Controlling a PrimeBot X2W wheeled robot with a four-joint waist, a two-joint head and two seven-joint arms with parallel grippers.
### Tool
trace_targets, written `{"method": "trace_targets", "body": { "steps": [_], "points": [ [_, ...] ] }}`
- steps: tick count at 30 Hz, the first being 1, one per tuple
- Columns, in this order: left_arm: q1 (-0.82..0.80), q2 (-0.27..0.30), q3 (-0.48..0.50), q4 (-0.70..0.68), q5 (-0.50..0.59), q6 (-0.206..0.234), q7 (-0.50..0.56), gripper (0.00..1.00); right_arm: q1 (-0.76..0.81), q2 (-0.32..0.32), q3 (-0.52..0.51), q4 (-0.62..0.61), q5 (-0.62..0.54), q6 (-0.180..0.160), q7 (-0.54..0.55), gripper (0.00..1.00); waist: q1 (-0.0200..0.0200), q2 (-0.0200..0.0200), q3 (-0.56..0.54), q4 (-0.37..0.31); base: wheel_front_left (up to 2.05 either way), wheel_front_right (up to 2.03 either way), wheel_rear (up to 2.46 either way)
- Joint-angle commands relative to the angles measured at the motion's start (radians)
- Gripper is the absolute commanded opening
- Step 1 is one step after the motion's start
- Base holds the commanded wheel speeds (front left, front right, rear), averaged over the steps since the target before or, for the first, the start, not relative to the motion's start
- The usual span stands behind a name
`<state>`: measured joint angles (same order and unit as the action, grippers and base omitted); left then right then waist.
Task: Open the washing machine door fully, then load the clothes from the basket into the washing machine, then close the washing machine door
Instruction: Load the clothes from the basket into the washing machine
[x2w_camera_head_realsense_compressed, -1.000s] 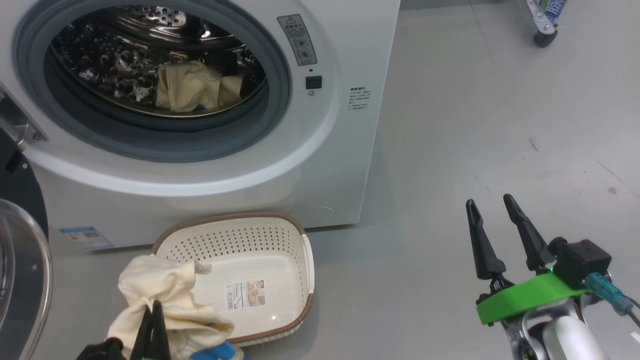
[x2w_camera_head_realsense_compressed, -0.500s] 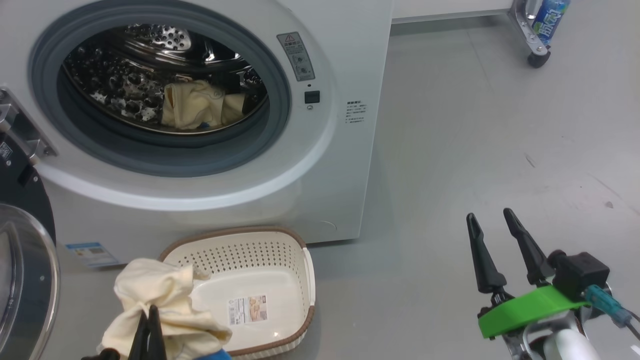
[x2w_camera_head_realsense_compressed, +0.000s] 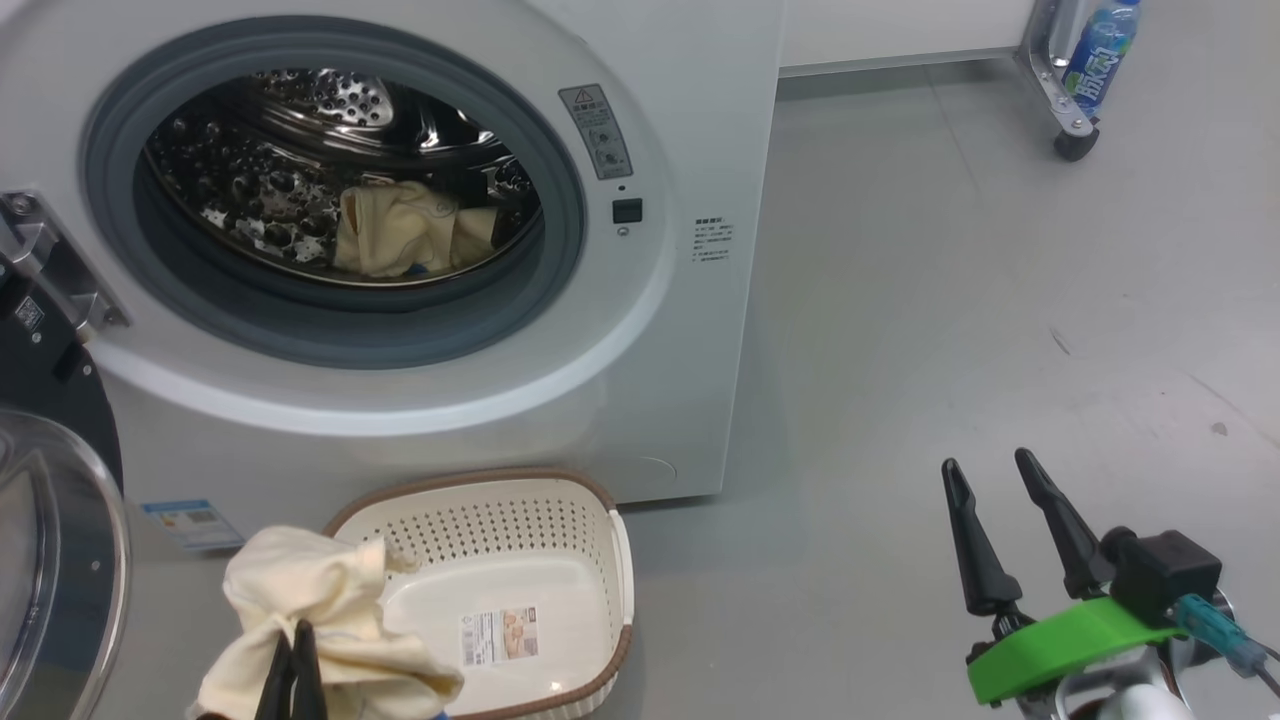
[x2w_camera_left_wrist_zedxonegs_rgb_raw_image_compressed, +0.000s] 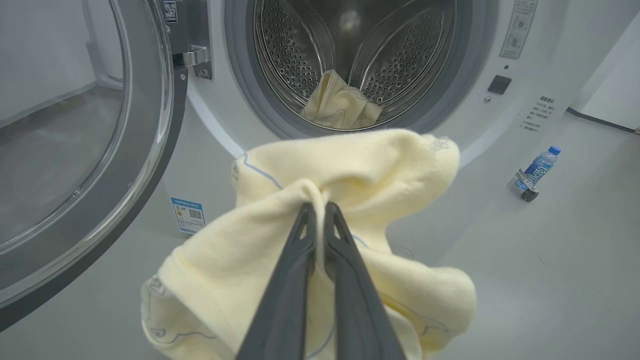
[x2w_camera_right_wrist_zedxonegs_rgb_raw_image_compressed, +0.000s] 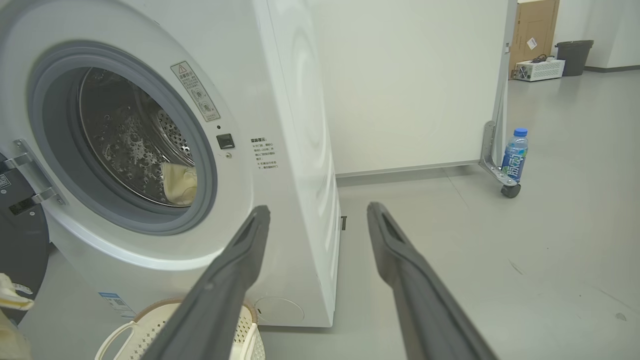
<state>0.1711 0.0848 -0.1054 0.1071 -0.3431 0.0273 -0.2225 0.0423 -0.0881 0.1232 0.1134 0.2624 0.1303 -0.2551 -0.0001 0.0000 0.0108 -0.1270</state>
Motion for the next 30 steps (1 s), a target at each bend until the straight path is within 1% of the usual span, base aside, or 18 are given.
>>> {"method": "trace_targets", "body": {
  "steps": [1,8,18,23,30],
  "points": [
    [-0.022,0.017,0.028,-0.046,0.010,0.004,-0.001,0.00,-0.014,-0.021,0.020,-0.028,-0.008,0.000,-0.007,1.00,0.0001,0.0000,0.000,-0.003,0.00,0.00,0.00],
    [-0.015,0.024,0.027,-0.070,0.007,0.009,0.009,0.00,-0.020,-0.021,0.033,-0.029,-0.006,0.000,-0.007,1.00,0.0001,0.0000,0.012,-0.020,0.00,0.00,0.00],
    [-0.088,0.036,0.019,-0.092,0.009,0.016,0.038,0.00,-0.063,-0.004,0.052,-0.035,0.000,0.000,-0.007,1.00,0.0001,0.0000,0.087,-0.053,0.00,0.00,0.00],
    [-0.171,0.058,0.025,-0.094,0.013,0.018,0.064,0.00,-0.097,0.009,0.058,-0.038,0.004,0.000,-0.007,1.00,0.0001,0.0000,0.143,-0.071,0.00,0.00,0.00],
    [-0.363,0.106,0.026,-0.056,0.031,0.007,0.119,0.00,-0.152,0.027,0.070,-0.040,0.014,0.000,-0.007,1.00,0.0001,0.0000,0.230,-0.095,0.00,0.00,0.00]
  ]
}}
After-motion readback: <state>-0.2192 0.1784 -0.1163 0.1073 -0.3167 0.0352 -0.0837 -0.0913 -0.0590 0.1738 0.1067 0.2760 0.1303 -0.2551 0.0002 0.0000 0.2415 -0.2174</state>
